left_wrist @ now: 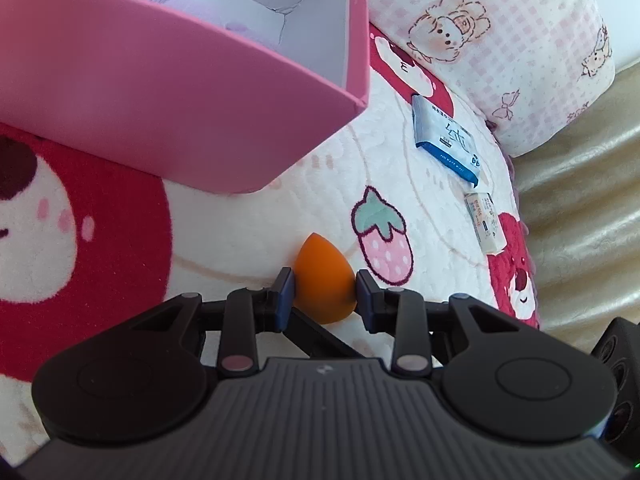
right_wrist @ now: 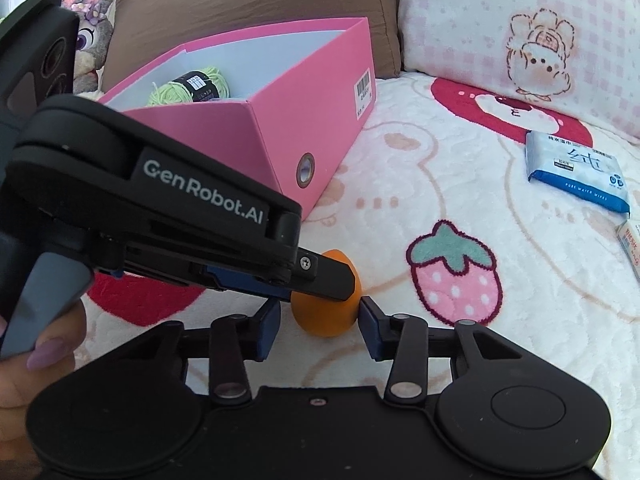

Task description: Organize objects

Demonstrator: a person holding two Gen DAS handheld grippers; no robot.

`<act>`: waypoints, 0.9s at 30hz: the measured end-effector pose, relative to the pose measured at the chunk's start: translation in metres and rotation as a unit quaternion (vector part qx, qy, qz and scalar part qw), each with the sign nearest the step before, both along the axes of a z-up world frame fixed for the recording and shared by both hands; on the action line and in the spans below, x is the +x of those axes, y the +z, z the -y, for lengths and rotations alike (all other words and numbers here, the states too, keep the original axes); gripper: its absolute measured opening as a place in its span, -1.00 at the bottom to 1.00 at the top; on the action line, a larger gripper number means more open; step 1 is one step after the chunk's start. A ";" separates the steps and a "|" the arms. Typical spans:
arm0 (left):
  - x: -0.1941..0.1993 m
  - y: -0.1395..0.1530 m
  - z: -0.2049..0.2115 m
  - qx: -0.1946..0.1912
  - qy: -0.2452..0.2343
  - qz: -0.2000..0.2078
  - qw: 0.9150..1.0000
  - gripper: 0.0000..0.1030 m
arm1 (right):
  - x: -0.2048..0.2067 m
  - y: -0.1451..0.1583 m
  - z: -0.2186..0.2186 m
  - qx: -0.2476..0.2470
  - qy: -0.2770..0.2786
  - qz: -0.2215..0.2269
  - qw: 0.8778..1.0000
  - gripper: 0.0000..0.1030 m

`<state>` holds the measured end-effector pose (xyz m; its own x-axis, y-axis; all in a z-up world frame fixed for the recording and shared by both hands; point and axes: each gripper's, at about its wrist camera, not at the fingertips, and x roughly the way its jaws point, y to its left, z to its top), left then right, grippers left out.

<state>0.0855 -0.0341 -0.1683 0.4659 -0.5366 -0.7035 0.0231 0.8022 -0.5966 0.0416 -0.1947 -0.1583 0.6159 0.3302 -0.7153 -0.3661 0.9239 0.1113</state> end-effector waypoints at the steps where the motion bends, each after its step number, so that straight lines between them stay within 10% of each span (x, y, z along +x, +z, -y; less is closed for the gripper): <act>1: -0.001 0.001 0.001 0.004 -0.003 0.001 1.000 -0.38 | -0.001 0.001 -0.001 -0.002 0.002 0.000 1.000 -0.07; 27: -0.045 0.088 -0.016 0.056 -0.054 0.012 0.997 -0.38 | -0.025 0.082 -0.003 0.066 0.071 -0.038 0.995 -0.02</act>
<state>0.0408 -0.0184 -0.0800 0.4268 -0.5027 -0.7518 0.1260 0.8562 -0.5010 0.0167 -0.1917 -0.0765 0.5032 0.5039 -0.7020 -0.4772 0.8393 0.2604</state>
